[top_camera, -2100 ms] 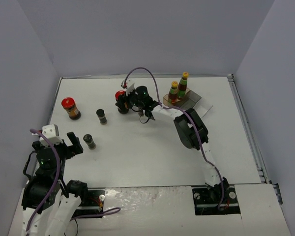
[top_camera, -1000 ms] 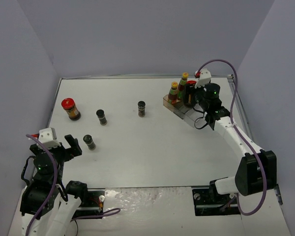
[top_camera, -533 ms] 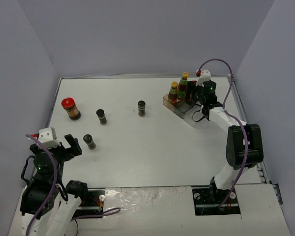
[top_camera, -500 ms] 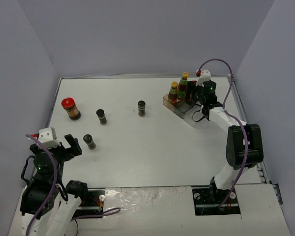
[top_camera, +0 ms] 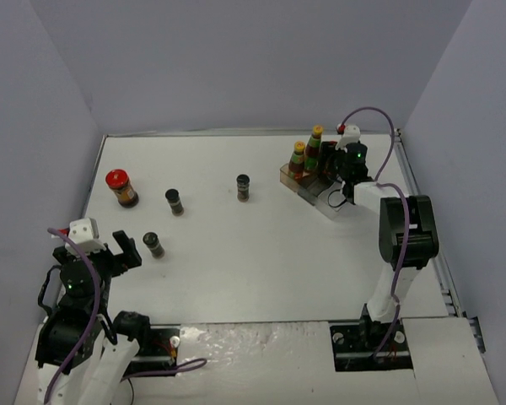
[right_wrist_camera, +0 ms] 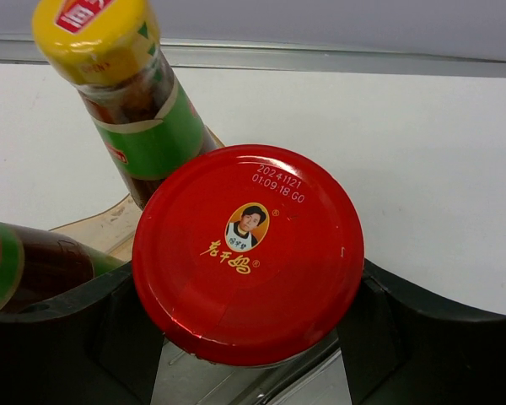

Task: Organize the condiment bottles

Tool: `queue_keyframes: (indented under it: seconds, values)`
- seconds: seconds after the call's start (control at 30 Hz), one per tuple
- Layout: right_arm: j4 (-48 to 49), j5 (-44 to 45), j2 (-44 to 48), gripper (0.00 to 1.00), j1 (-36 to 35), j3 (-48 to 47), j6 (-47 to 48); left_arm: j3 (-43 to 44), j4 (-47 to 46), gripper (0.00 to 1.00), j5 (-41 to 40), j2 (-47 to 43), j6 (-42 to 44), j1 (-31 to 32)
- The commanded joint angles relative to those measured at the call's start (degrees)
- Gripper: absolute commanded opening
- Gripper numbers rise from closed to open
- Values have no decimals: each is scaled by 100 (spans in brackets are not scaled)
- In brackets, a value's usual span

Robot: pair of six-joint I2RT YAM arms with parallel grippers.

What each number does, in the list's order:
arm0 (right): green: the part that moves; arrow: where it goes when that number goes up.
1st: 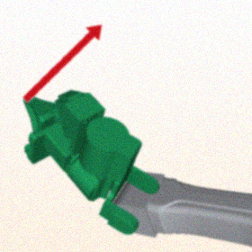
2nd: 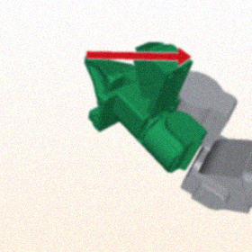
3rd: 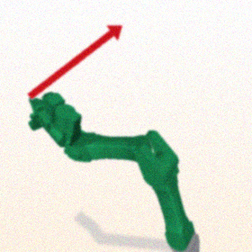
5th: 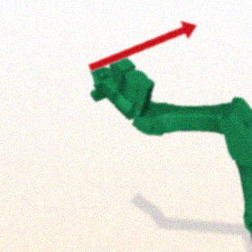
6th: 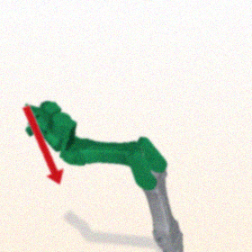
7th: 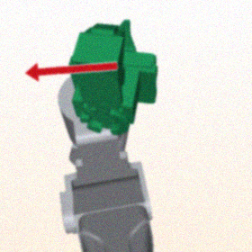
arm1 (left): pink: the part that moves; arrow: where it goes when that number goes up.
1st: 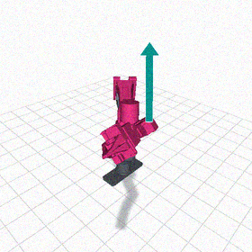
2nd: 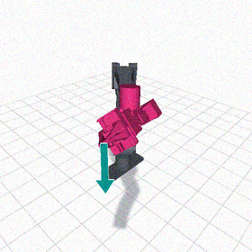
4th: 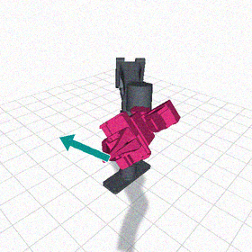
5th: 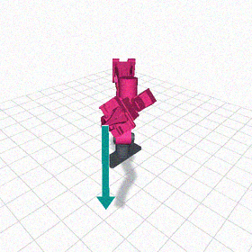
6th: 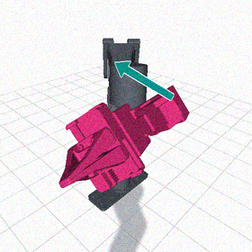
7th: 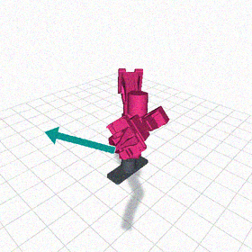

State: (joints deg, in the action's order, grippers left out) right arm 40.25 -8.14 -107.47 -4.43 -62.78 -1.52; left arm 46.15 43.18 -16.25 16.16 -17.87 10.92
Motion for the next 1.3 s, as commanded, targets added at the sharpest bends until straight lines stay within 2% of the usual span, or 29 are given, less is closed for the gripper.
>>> queue_keyframes:
  seconds: [0.0, 0.23, 0.33, 0.53, 0.73, 0.87, 0.97, 1.1, 1.27]
  values:
    - [1548, -101, 112, 0, 56, -507, -76, 87, -345, 97, 92, 195, -46, 7]
    - [1769, -153, -118, 3, 83, -382, 19, 78, -363, 97, 122, 221, -33, 7]
    - [1893, -167, -185, 11, 97, -271, 4, 78, -379, 97, 137, 228, -33, 7]
    - [1985, -281, -134, 56, 125, 12, -49, 69, -407, 97, 219, 297, -15, 14]
    - [1792, -417, 184, 81, 127, 209, -52, 61, -422, 97, 237, 315, -15, 7]
    - [1550, -513, 667, 93, 127, 309, -137, 69, -424, 97, 237, 309, -15, 7]
    - [1118, -596, 1146, 99, 123, 373, -212, 66, -412, 97, 222, 277, -19, 10]
    - [296, -678, 2068, 100, 118, 452, -368, 26, -438, 97, 39, 254, -71, 7]
    - [-1560, -690, 3541, 100, 105, 559, -588, 182, -599, 97, -198, 816, -356, 7]
